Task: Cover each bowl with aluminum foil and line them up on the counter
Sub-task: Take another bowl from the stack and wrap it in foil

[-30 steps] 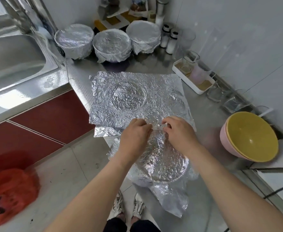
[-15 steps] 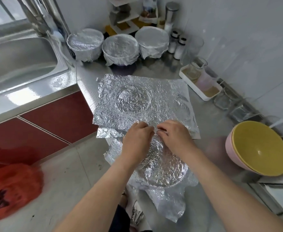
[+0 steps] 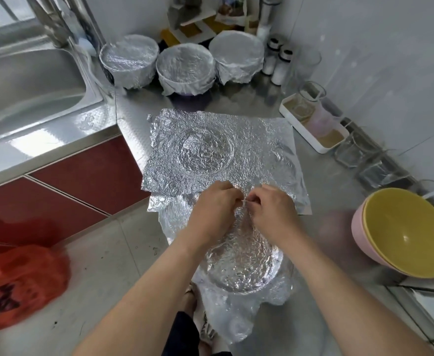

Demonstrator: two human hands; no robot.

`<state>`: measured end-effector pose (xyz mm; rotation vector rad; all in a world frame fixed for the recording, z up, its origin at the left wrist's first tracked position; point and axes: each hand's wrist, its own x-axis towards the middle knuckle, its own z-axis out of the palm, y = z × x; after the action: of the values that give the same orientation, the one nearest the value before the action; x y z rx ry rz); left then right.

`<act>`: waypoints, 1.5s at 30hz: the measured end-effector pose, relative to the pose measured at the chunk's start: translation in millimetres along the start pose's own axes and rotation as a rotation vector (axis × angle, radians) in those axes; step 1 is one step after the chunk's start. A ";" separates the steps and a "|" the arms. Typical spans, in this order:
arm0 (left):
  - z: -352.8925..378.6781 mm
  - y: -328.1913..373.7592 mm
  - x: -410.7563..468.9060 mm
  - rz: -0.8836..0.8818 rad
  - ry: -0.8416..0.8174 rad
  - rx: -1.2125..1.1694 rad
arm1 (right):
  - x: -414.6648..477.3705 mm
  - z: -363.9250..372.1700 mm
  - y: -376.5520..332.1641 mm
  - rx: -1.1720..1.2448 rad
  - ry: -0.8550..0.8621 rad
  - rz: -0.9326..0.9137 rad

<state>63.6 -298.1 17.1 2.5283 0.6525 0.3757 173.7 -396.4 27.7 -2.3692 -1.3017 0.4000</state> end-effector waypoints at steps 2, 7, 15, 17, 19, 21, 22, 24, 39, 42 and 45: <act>-2.5 -2.6 -0.1 0.038 0.031 0.011 | -5.6 2.2 2.8 0.049 0.051 0.073; -8.4 -3.2 -20.4 0.003 0.204 0.059 | -23.3 3.9 10.4 0.157 0.156 0.237; -2.8 -5.9 -30.1 -0.056 0.168 0.093 | -33.3 -2.8 15.5 0.145 0.138 0.276; -3.7 -4.9 -25.5 -0.057 0.173 0.101 | -29.8 -4.1 14.9 0.154 0.161 0.227; -3.3 -4.4 -18.7 -0.049 0.179 0.103 | -19.8 -3.9 12.7 0.132 0.155 0.151; -1.1 -5.2 -12.5 -0.027 0.179 0.101 | -8.4 -2.6 7.4 0.127 0.115 0.096; 0.6 -5.7 -9.8 -0.012 0.177 0.101 | -3.6 -1.6 4.8 0.125 0.093 0.073; 4.1 -7.0 -7.4 0.010 0.164 0.094 | 1.9 1.7 1.7 0.107 0.065 0.031; 17.7 -6.5 2.4 0.057 0.083 0.107 | -1.8 10.9 1.8 -0.013 0.039 -0.013; 17.2 0.0 3.0 0.117 0.079 0.113 | -11.7 10.2 0.9 -0.005 0.092 0.038; 11.6 6.7 -1.0 0.143 0.117 0.129 | -24.0 6.7 4.8 0.032 0.126 0.143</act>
<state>69.6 -308.3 10.7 2.7005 0.5561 0.5517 161.8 -417.8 20.8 -2.4262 -1.0672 0.3053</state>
